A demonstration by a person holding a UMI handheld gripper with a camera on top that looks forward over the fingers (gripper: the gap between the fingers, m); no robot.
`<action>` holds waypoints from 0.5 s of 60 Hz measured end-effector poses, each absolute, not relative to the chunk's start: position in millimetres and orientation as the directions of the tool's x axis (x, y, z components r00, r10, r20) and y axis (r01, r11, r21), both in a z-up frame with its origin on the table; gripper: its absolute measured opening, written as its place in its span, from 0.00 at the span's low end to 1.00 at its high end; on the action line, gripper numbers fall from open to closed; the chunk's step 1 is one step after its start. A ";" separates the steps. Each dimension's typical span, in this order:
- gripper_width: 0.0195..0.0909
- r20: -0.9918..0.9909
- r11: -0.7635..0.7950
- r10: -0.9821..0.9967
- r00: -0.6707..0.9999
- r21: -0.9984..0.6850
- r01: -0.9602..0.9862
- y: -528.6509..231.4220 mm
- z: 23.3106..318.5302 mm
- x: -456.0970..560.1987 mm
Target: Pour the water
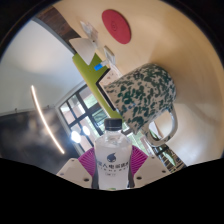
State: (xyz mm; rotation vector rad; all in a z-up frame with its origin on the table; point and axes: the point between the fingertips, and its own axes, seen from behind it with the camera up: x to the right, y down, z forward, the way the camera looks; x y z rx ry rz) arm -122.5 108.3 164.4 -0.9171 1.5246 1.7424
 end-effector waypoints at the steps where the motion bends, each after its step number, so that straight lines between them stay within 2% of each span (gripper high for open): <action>1: 0.30 -0.831 -0.115 0.016 -0.556 0.551 -0.827 106.9 161.8 -121.7; 6: 0.31 -0.821 -0.095 -0.016 -0.571 0.570 -0.816 112.2 151.1 -121.9; 11: 0.30 -0.823 -0.106 -0.020 -0.568 0.567 -0.817 109.8 152.8 -126.3; 18: 0.30 -0.897 -0.154 -0.031 -0.442 0.441 -0.884 111.0 161.3 -142.9; 22: 0.31 -0.975 -0.202 0.008 -0.224 0.218 -0.955 90.5 168.9 -146.2; 25: 0.30 -0.997 -0.185 0.078 0.009 -0.024 -0.983 89.2 193.6 -149.0; 30: 0.30 -0.876 -0.067 0.275 0.395 -0.428 -0.901 63.2 267.5 -131.7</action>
